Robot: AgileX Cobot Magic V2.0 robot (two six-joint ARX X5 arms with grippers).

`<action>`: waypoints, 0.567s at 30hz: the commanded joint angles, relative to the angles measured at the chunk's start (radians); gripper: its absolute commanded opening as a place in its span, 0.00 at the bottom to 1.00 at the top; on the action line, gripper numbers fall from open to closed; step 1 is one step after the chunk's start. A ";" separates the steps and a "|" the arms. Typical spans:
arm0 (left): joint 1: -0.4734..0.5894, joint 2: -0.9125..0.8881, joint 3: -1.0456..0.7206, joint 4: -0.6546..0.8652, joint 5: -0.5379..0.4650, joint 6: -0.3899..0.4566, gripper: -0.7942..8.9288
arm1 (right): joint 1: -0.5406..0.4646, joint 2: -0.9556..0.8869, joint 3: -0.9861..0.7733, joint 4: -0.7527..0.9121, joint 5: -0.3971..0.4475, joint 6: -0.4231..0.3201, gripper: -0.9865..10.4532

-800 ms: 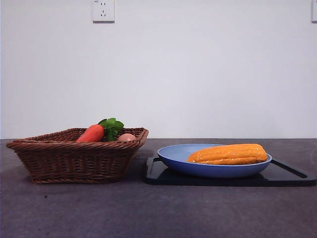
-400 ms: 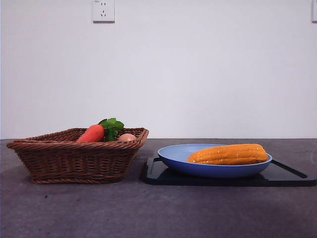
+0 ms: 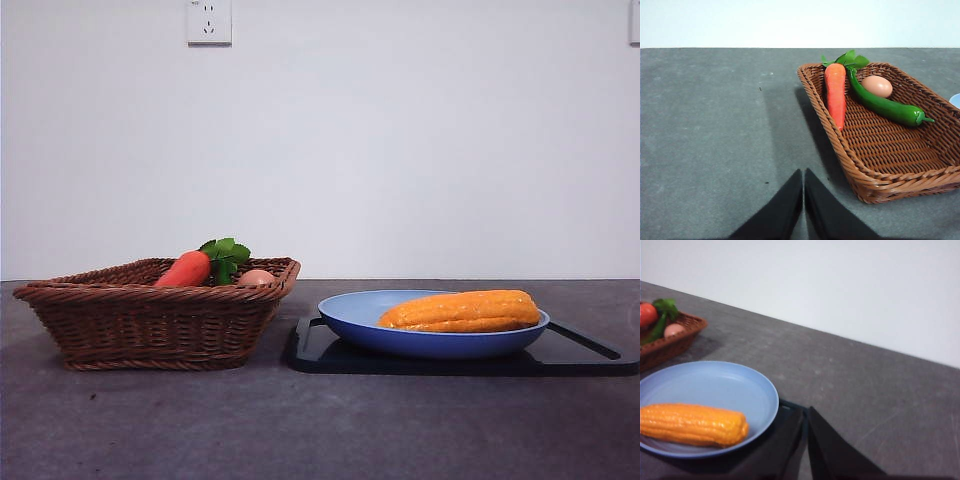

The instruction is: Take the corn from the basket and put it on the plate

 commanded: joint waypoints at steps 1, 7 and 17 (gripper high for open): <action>0.003 -0.002 -0.012 -0.049 0.000 -0.003 0.09 | 0.000 -0.026 -0.033 0.012 0.016 0.027 0.09; 0.003 -0.002 -0.012 -0.049 0.000 -0.002 0.09 | 0.000 -0.080 -0.081 -0.014 0.020 0.048 0.09; 0.003 -0.002 -0.012 -0.049 0.000 -0.002 0.09 | 0.000 -0.088 -0.081 -0.090 0.019 0.048 0.09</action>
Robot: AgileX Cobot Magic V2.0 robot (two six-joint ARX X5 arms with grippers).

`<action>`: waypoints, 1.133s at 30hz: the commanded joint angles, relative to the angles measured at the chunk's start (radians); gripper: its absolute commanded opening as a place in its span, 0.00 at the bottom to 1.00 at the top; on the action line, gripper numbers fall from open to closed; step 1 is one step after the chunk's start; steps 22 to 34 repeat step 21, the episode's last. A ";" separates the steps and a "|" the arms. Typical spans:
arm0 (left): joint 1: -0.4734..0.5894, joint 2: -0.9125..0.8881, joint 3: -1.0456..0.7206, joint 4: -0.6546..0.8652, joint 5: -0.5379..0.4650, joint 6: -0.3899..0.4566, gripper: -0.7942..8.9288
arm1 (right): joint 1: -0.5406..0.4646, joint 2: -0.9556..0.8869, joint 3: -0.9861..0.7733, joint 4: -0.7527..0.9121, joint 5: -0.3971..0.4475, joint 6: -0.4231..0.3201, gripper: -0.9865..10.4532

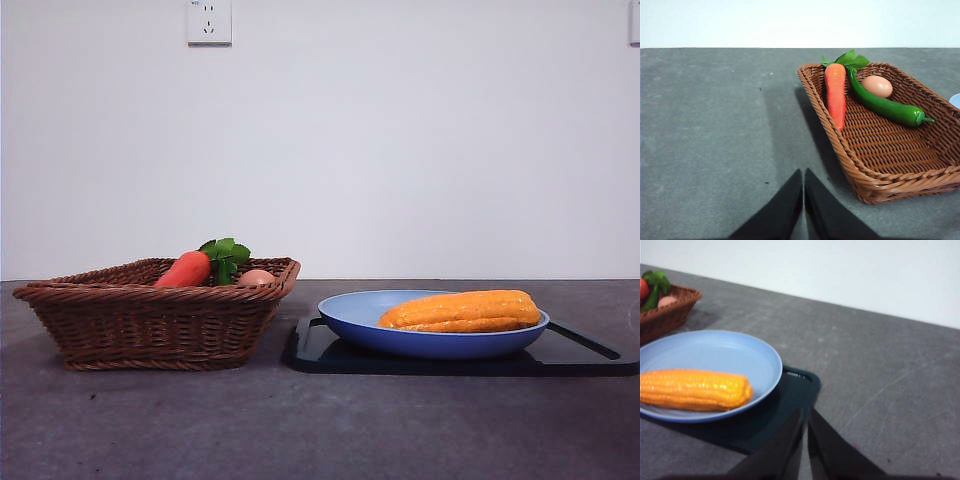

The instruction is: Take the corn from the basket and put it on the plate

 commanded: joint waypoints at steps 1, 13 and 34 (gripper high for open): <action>0.003 -0.002 -0.012 -0.050 0.000 -0.002 0.09 | 0.000 -0.002 -0.006 0.007 0.000 0.014 0.09; 0.003 -0.002 -0.012 -0.049 0.000 -0.002 0.09 | 0.000 -0.002 -0.006 0.042 0.000 0.014 0.09; 0.003 -0.002 -0.012 -0.049 0.000 -0.002 0.09 | 0.000 -0.002 -0.006 0.042 0.000 0.014 0.09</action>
